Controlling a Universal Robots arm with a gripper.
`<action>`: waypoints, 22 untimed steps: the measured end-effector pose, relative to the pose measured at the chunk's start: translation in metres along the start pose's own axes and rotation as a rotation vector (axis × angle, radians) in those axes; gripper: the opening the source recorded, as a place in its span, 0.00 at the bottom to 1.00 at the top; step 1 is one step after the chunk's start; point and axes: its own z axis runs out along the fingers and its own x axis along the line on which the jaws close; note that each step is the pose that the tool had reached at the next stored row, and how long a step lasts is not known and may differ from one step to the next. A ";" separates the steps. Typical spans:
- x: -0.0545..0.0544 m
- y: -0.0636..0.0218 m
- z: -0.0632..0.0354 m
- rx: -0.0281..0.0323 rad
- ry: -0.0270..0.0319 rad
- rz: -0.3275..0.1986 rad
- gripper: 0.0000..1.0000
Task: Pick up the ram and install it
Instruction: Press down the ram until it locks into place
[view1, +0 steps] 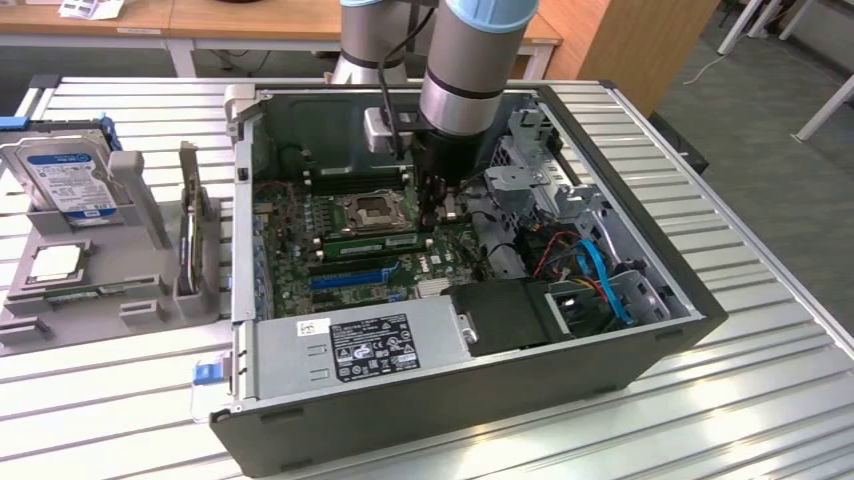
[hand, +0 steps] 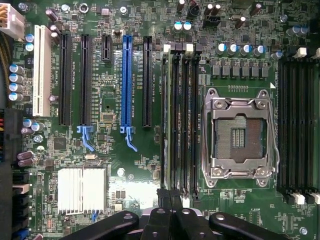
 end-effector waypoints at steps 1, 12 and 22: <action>0.000 0.0000 -0.0001 -0.0001 0.0001 0.000 0.10; -0.003 0.0000 0.0008 -0.0001 -0.0001 0.000 0.10; -0.003 0.0000 0.0049 0.0000 0.0000 0.000 0.10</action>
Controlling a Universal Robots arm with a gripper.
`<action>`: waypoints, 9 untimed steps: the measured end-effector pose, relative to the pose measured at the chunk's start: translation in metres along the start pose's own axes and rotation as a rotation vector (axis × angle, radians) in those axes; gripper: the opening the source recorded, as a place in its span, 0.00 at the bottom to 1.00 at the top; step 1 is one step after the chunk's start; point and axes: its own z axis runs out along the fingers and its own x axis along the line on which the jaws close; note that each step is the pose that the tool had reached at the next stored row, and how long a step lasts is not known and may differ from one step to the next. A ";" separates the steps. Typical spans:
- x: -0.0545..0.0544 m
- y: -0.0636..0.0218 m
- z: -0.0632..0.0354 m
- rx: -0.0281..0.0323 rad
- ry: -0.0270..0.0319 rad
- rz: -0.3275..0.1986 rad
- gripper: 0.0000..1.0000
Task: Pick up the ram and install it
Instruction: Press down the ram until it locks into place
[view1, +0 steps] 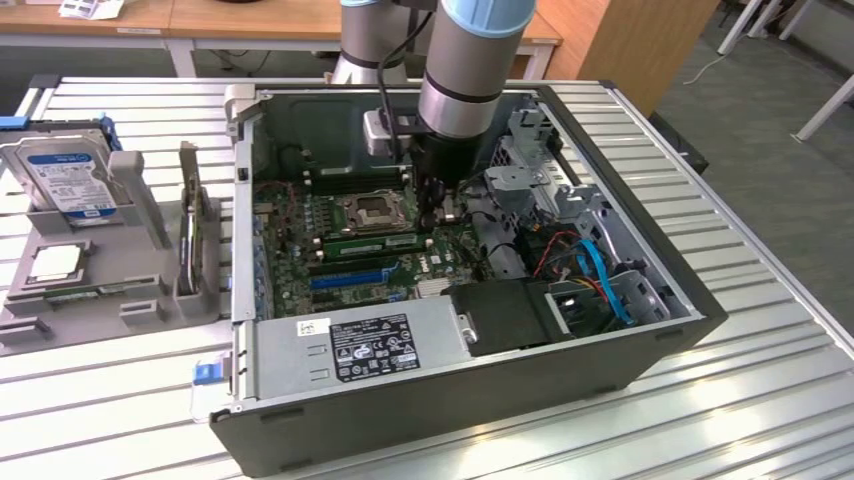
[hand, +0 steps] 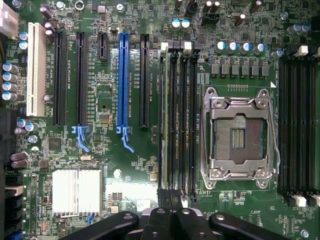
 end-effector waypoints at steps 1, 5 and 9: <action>0.000 0.0000 0.0006 0.0001 -0.0005 0.000 0.10; 0.000 -0.0001 0.0023 0.0000 -0.0001 0.000 0.10; 0.000 -0.0001 0.0026 0.0000 0.0000 0.000 0.10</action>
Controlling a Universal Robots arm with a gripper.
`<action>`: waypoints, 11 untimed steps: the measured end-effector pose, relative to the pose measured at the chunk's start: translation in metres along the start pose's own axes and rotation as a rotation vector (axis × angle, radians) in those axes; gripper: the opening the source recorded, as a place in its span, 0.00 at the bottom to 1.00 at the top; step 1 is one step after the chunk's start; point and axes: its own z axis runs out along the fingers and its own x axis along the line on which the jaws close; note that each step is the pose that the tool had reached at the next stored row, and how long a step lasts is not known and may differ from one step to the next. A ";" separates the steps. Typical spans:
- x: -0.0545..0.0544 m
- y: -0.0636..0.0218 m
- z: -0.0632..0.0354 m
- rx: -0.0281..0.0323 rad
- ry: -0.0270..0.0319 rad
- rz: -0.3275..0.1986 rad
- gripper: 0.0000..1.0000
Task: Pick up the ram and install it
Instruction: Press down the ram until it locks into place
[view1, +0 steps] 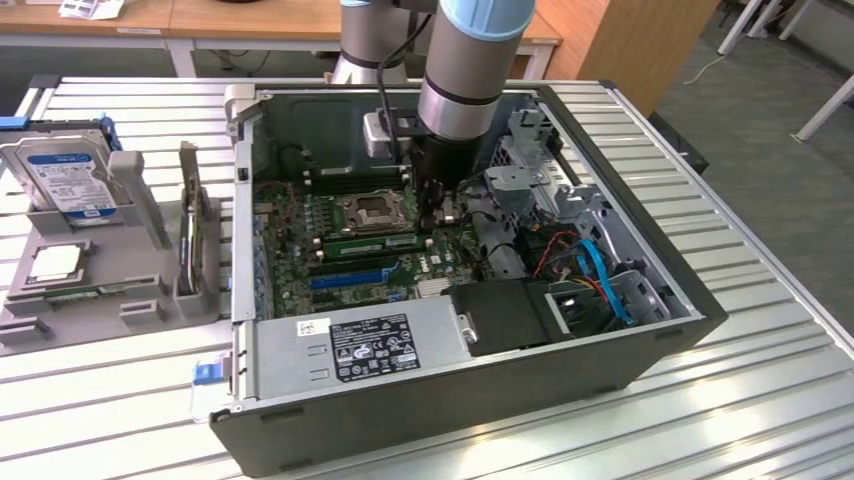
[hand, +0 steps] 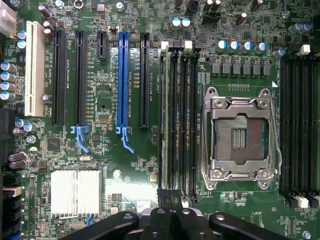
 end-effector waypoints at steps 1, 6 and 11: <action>0.000 0.0000 0.0000 0.0000 -0.0001 0.000 0.10; 0.000 0.0000 0.0008 0.0000 0.0001 0.000 0.10; 0.000 0.0000 0.0017 0.0001 -0.0003 0.000 0.10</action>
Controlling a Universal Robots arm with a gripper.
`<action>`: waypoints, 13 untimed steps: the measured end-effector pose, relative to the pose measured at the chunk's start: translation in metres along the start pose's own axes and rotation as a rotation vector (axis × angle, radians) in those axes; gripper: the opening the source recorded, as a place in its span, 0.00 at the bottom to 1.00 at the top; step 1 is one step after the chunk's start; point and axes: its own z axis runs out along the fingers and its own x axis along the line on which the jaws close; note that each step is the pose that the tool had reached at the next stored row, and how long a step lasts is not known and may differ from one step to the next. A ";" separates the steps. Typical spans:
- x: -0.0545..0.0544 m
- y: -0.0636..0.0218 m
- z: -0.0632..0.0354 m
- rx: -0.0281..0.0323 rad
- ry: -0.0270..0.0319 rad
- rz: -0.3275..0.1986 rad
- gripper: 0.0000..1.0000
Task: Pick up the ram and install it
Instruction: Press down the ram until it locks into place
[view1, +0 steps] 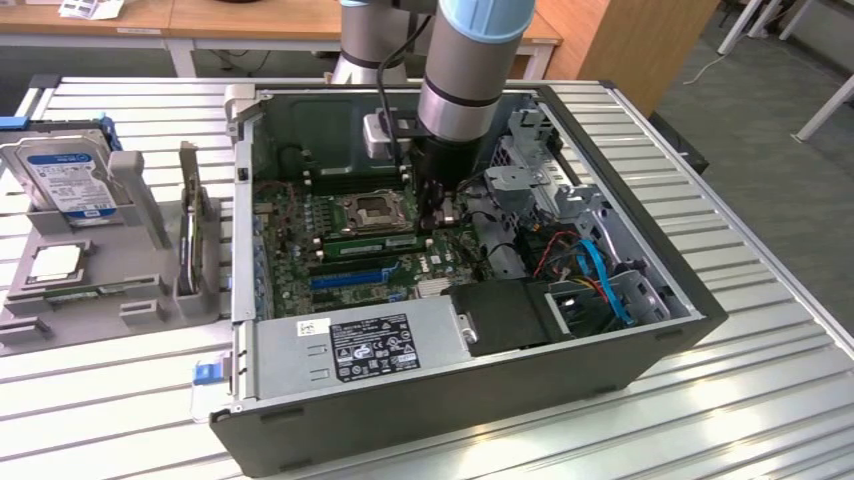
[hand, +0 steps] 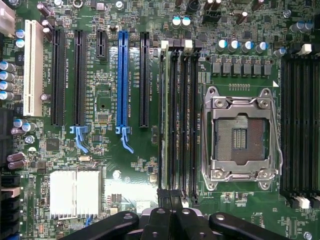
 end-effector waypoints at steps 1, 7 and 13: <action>0.000 0.0000 0.0000 -0.0001 0.0003 0.000 0.10; 0.000 0.0000 0.0003 -0.0001 0.0002 0.000 0.10; 0.000 0.0000 0.0010 -0.0001 0.0003 0.000 0.10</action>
